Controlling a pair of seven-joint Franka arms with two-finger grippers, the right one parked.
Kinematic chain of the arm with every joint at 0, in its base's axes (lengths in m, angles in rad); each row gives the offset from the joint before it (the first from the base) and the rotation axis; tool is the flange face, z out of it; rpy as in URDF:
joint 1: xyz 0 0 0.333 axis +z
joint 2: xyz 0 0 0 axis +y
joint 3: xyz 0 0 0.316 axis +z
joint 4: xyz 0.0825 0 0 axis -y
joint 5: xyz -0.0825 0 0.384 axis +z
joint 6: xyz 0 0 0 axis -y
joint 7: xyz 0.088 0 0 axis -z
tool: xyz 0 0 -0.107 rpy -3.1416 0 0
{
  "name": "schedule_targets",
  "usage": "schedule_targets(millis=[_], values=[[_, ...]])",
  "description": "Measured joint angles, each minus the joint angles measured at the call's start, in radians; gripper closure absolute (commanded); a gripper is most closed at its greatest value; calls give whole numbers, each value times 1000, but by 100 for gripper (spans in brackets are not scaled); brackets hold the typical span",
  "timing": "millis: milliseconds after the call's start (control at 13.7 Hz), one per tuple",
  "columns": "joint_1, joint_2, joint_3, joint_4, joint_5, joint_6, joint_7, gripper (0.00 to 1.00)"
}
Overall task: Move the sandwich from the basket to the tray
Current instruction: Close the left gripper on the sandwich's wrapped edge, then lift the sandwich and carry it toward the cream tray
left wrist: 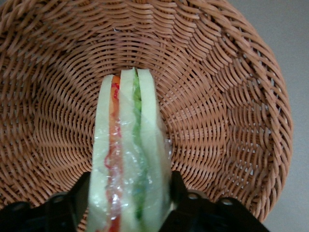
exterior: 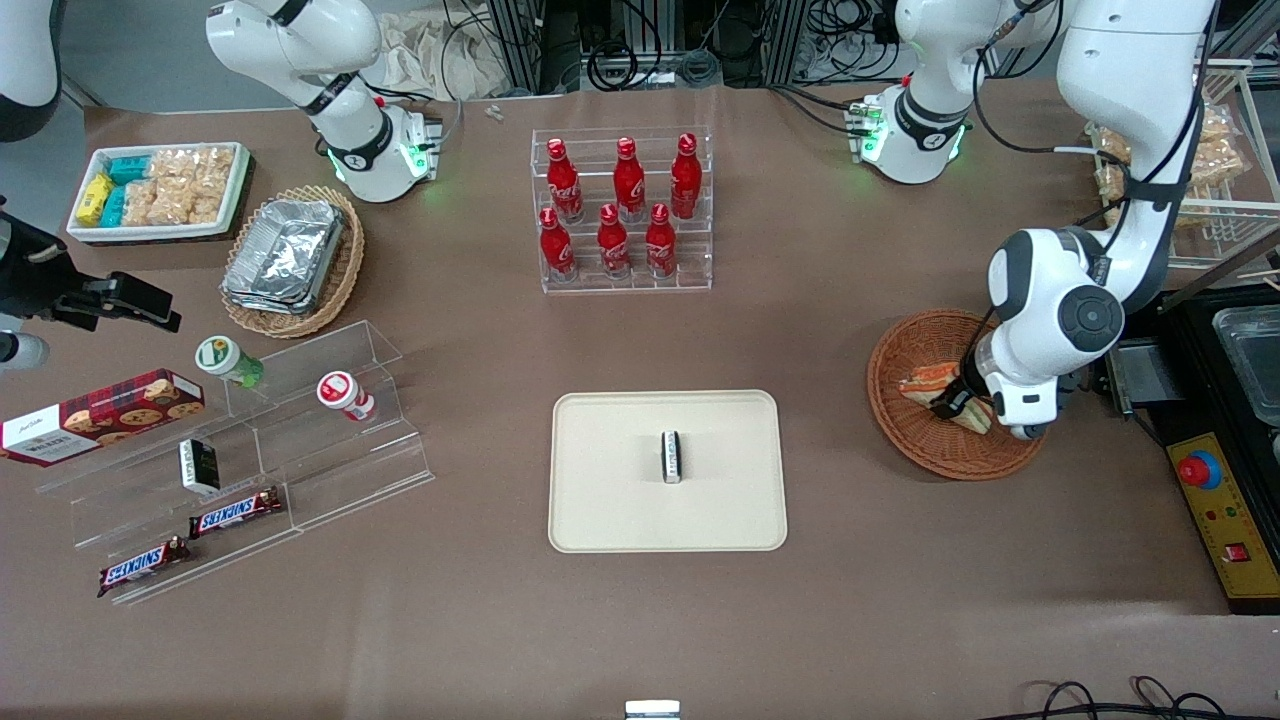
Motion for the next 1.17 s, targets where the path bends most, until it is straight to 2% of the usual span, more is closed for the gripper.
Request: schedule_targets(millis=[292,438,583,729,1021,1167], values=[[-1,-34,-2,20,2,-33,11,100],[-3,-100,-6,67,3,-181,73,100],[-6,-172,-29,152,2,-355,191,100],[-10,-204,-67,254,-29,-492,341,100],[-15,-194,-161,349,-84,-539,658,100],[-17,-174,-225,366,-95,-529,693,100]])
